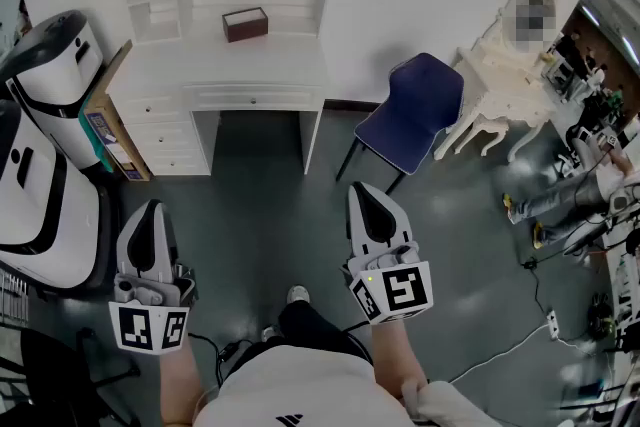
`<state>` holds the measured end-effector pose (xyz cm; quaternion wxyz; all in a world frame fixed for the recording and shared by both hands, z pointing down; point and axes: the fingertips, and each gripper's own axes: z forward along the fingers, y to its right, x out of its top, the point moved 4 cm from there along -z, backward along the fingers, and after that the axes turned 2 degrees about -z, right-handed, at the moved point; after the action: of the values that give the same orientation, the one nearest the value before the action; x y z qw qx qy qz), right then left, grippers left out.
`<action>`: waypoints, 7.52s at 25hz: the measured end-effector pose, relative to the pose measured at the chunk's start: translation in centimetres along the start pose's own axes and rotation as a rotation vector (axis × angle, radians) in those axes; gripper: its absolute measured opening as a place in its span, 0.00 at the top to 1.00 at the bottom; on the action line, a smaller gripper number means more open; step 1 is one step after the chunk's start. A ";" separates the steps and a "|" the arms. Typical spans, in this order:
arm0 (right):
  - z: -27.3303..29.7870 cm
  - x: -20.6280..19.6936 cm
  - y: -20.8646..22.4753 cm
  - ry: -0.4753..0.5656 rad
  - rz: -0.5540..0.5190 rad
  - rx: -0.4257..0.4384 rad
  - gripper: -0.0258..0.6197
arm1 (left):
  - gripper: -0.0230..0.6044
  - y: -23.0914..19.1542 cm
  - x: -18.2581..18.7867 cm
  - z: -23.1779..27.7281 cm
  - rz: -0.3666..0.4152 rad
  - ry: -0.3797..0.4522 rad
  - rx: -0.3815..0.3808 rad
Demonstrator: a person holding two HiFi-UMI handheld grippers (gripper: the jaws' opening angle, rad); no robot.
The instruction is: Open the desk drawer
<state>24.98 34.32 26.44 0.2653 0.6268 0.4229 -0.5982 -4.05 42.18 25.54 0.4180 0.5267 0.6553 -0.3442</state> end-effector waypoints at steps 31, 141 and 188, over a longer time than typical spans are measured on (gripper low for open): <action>6.7 -2.7 0.6 -0.004 0.027 0.028 0.98 | 0.95 -3.3 -3.4 4.2 -0.009 -0.031 0.003; 59.7 -38.8 3.2 -0.708 0.534 -0.065 0.95 | 0.95 -38.7 -30.3 50.4 -0.135 -0.190 -0.180; 58.7 -52.4 0.9 -1.084 0.491 -0.077 0.85 | 0.95 -42.1 -30.7 45.4 -0.101 -0.252 -0.070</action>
<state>-1.32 -26.52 68.96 0.5963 0.3015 0.0914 -0.7383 -33.85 -19.40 35.12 0.4971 0.4309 0.6349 -0.4051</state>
